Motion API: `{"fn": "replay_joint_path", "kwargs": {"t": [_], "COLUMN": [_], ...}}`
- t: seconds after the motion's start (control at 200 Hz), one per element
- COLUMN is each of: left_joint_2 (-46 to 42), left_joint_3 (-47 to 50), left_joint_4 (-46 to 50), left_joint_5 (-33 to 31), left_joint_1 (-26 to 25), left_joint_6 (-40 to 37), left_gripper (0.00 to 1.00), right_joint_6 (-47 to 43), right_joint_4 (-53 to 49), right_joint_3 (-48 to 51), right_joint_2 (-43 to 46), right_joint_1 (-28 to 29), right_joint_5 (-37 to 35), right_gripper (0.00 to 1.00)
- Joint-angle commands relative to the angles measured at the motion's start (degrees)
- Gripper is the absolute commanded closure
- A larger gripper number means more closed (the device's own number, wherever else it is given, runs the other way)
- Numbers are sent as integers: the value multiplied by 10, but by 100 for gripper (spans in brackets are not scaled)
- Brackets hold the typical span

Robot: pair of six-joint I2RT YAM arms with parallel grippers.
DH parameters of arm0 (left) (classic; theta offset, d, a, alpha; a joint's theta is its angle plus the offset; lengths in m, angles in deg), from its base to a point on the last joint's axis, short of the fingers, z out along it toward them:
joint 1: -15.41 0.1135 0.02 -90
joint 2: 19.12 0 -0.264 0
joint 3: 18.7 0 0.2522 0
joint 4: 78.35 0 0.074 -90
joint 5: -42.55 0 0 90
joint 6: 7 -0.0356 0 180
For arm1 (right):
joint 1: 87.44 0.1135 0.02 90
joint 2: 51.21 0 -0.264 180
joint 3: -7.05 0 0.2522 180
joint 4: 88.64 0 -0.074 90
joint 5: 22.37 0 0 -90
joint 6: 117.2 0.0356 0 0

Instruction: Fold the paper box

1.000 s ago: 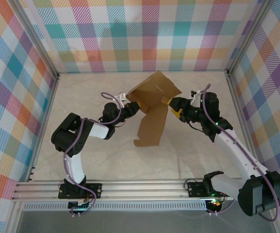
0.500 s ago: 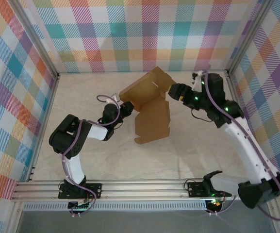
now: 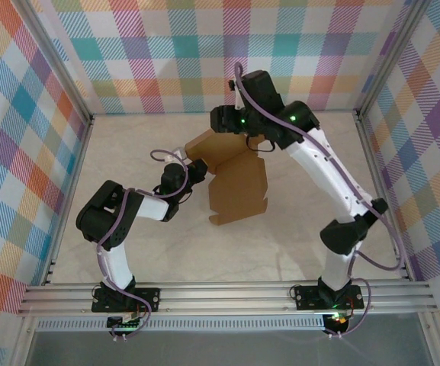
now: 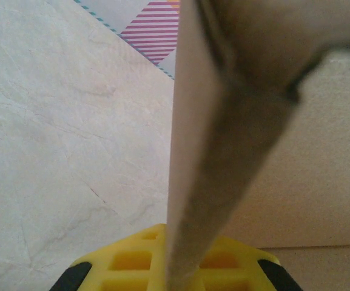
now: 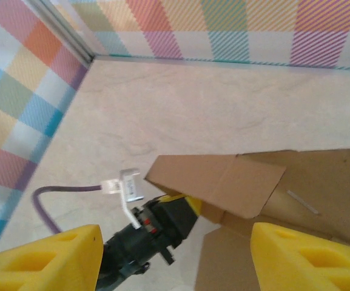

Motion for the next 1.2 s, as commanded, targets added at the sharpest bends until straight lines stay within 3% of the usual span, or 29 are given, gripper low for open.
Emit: {"fn": "replay_joint_path", "kwargs": {"t": [0.0,0.665,0.97,1.195], "left_joint_2": [-25,-13,-30,-40], "left_joint_3": [4,18,55,58], "left_joint_4": [-6,-37,-78,-77], "left_joint_5": [-10,-4,-85,-94], "left_joint_1": [-2,-2,-17,-19], "left_joint_6": [-10,-4,-54,-44], "left_gripper": [90,89,87,87], "right_joint_6": [-36,-6,56,82], "right_joint_4": [-71,-103,-90,-103], "right_joint_3": [-61,-95,-91,-61], "right_joint_2": [-31,-110,-116,-110], "right_joint_1": [-1,-14,-17,-16], "right_joint_5": [-43,26,20,20], "right_gripper": [36,53,69,67]}}
